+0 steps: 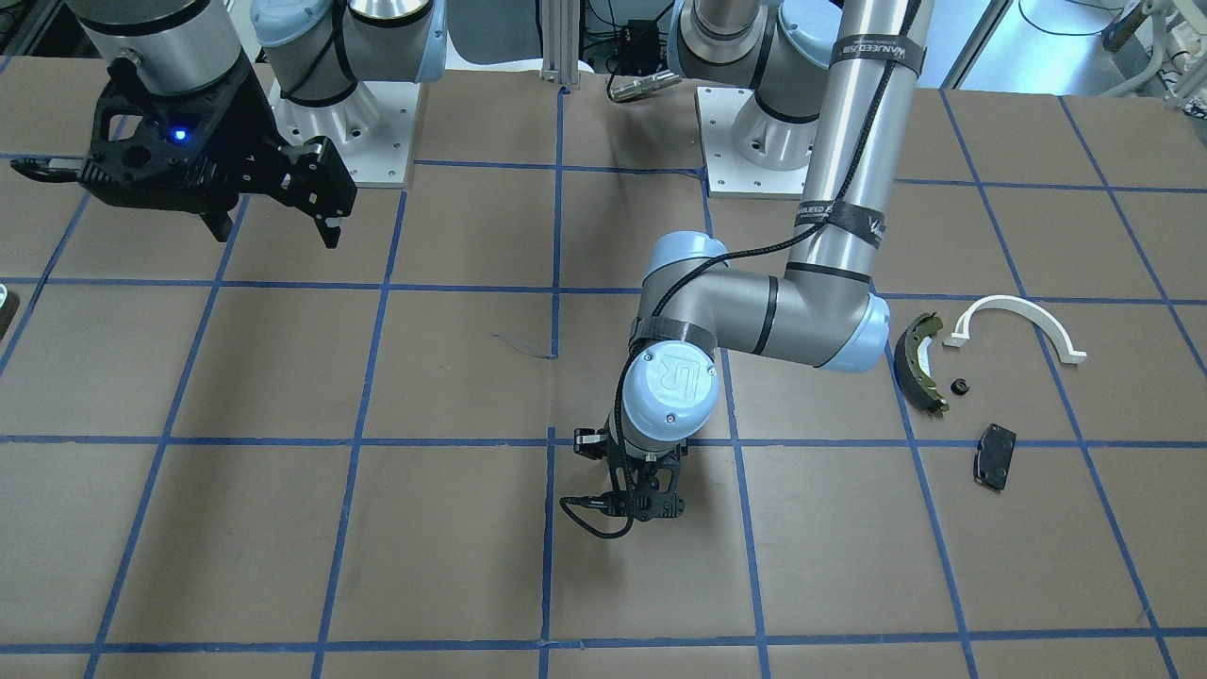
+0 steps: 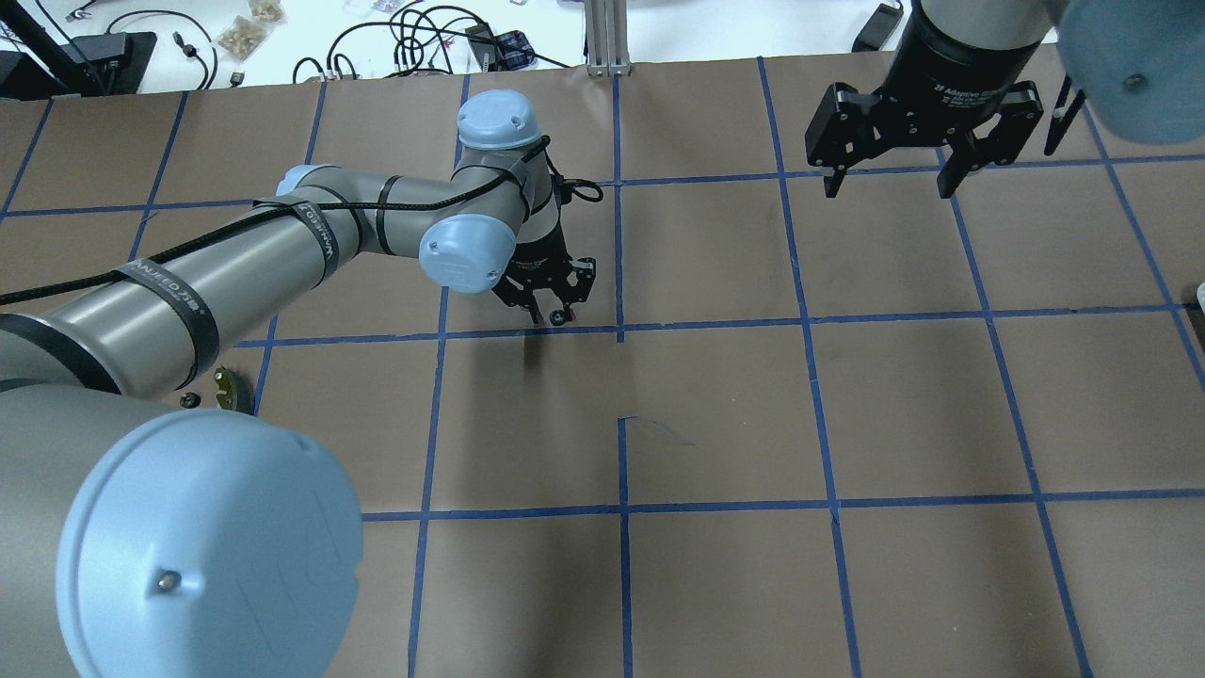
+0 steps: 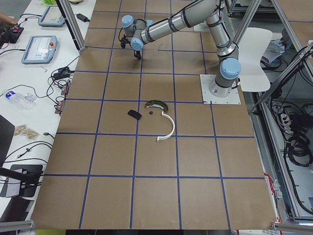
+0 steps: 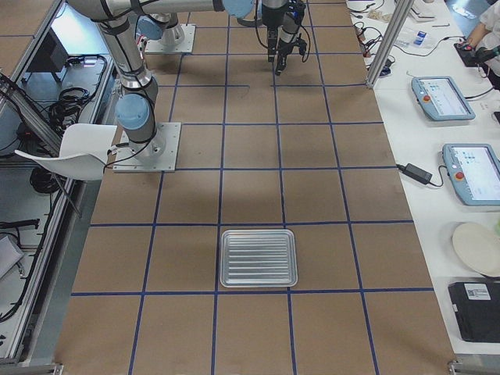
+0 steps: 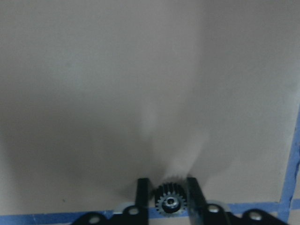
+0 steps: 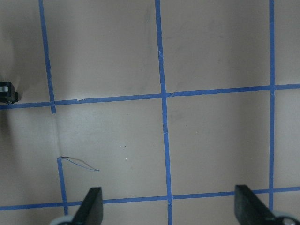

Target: Place bearing gear from tray to pile

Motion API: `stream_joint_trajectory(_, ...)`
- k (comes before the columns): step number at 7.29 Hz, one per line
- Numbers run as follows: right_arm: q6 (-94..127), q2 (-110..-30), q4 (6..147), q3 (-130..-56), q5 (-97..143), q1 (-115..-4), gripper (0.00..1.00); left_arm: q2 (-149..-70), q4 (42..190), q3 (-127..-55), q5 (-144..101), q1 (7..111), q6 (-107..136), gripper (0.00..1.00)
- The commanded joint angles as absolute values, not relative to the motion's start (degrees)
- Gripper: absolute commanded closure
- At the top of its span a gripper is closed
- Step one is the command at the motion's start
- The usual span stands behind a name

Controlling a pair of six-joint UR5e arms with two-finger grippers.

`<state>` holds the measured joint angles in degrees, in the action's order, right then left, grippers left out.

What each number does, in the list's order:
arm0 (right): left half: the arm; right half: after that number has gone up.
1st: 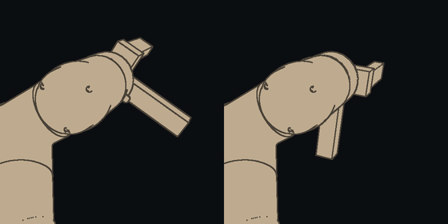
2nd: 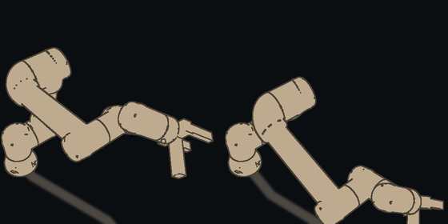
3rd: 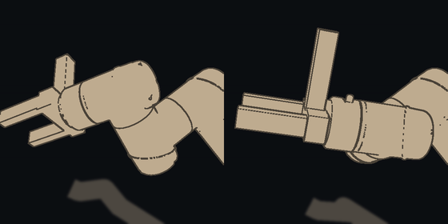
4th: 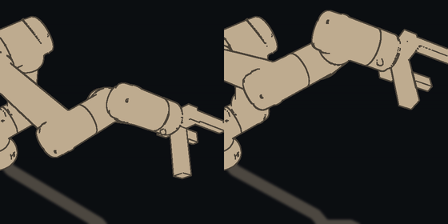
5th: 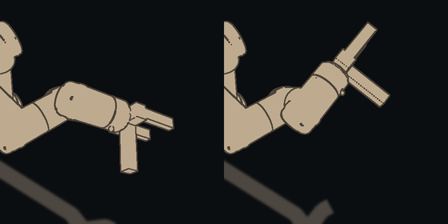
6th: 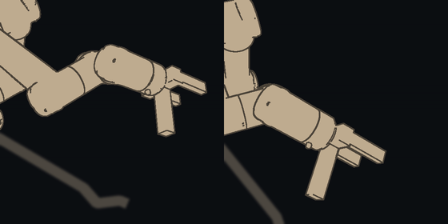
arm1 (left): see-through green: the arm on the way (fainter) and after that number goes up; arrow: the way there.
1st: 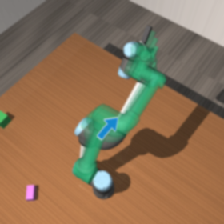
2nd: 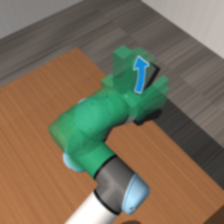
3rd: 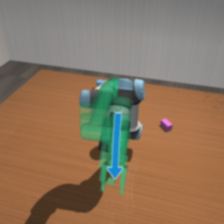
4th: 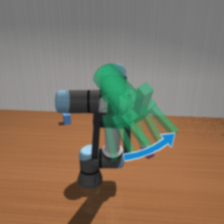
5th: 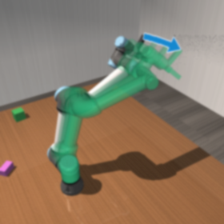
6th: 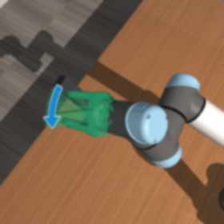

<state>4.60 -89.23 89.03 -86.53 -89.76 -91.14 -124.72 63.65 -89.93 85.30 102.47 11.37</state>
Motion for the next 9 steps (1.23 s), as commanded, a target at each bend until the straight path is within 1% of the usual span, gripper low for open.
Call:
stream_joint_trajectory(1,4.7,-89.3,89.0,-86.6,-89.6,-91.1,0.0,-122.6,66.8,-88.6,85.7,101.3,9.9,1.0)
stream_joint_trajectory(3,4.7,-89.3,89.0,-86.5,-90.0,-91.1,0.0,-120.1,72.3,-85.9,86.1,93.2,4.1,1.0)
stream_joint_trajectory(5,4.7,-89.3,89.0,-86.5,-90.0,-91.1,0.0,-116.6,79.8,-82.5,92.3,83.5,-8.5,1.0)
stream_joint_trajectory(8,4.7,-89.3,89.0,-86.5,-90.0,-91.1,0.0,-115.5,80.5,-83.1,93.5,65.6,-27.0,1.0)
stream_joint_trajectory(9,4.7,-89.3,89.0,-86.5,-90.0,-91.1,0.0,-115.6,80.9,-83.8,93.5,61.1,-30.8,1.0)
